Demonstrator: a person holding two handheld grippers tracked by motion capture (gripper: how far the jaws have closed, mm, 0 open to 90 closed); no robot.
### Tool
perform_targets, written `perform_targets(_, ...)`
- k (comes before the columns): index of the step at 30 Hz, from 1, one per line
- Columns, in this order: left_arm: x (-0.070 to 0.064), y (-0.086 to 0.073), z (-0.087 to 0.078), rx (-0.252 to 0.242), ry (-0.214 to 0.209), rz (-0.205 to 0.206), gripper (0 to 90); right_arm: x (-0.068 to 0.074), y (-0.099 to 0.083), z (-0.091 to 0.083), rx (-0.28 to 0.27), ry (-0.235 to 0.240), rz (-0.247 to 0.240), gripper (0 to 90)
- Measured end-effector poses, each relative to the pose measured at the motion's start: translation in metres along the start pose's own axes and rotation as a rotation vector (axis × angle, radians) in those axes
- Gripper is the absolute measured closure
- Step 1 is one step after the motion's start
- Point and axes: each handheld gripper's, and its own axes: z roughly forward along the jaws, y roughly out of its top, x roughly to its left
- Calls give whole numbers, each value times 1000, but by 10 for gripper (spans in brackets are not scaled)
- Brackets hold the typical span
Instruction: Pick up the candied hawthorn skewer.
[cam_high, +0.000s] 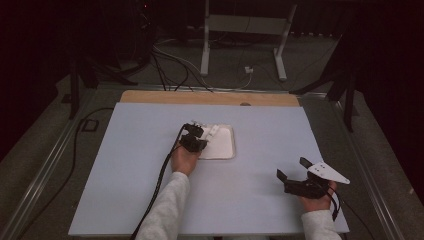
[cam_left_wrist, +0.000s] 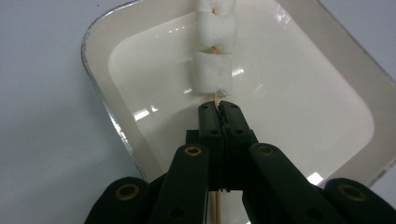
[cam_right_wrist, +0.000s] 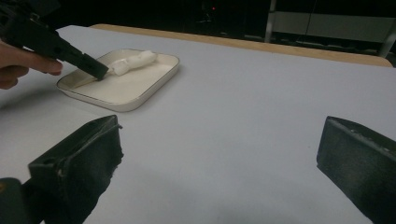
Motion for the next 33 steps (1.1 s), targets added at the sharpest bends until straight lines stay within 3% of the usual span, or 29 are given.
perform_targets(5, -2, 0, -14, -13, -9, 23, 900, -1, 0, -1, -1, -2, 7, 0)
perform_targets(10, -3, -6, -22, 4, -31, 37, 900, -1, 0, -1, 0, -1, 5, 0)
perform_targets(16, -2, -15, -21, 63, -31, 49, 900, -1, 0, -1, 1, -2, 9, 0)
perform_targets(24, 0, -18, -18, 92, -41, 55, 899, -1, 0, -1, 1, -2, 8, 0)
perform_targets(29, -1, -19, -22, 97, -39, 84, 900, -1, 0, -1, 1, -3, 10, 0)
perform_targets(33, -1, -20, -31, 67, -52, 92, 900, -2, -1, -1, 1, -3, 14, 0)
